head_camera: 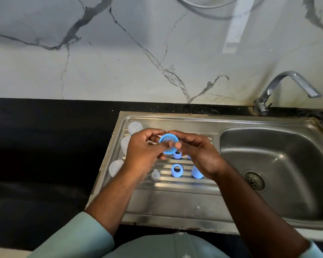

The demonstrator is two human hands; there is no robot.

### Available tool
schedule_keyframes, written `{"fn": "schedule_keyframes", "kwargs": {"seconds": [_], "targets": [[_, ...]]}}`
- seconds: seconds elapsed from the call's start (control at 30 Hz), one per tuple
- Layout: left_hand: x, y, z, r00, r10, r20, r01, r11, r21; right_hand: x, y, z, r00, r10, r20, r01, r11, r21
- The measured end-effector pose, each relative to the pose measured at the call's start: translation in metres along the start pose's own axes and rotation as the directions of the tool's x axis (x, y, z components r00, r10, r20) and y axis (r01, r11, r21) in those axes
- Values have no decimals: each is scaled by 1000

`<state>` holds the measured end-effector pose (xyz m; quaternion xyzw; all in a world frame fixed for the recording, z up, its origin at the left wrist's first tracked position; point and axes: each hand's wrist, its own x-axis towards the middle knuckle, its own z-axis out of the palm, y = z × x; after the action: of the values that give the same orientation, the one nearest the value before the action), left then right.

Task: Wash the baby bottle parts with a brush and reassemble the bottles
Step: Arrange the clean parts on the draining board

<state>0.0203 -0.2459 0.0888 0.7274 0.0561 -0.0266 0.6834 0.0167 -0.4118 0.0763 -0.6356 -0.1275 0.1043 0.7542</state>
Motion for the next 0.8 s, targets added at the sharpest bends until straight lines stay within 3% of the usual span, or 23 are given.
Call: {"fn": "schedule_keyframes", "kwargs": {"seconds": [0.07,0.13,0.2,0.27,0.33,0.43,0.6,0.8], "targets": [[-1,-6,2,985,174,-21,-166,966,199,2,3,4,995,38,-93,-31,997,76],[-3,-7,0,986,151,74,-163,966,200,4,6,5,983,54,-174,-37,994,101],[-2,1,-6,979,-50,196,58,998,-38,5,7,3,973,42,-225,-26,997,73],[2,5,-10,922,-282,266,354,892,-281,5,4,3,966,28,-258,-19,999,39],[6,2,-9,849,-430,307,511,816,-271,5,1,7,964,7,-264,-12,1000,-20],[5,-4,-1,789,-488,374,588,776,-228,7,-1,16,968,-29,-251,-9,989,-146],[10,-2,3,807,-502,311,588,736,-335,10,-11,22,981,24,-193,-68,971,-228],[15,-7,4,785,-559,267,620,707,-339,8,-8,34,987,-69,-148,18,947,-321]]}}
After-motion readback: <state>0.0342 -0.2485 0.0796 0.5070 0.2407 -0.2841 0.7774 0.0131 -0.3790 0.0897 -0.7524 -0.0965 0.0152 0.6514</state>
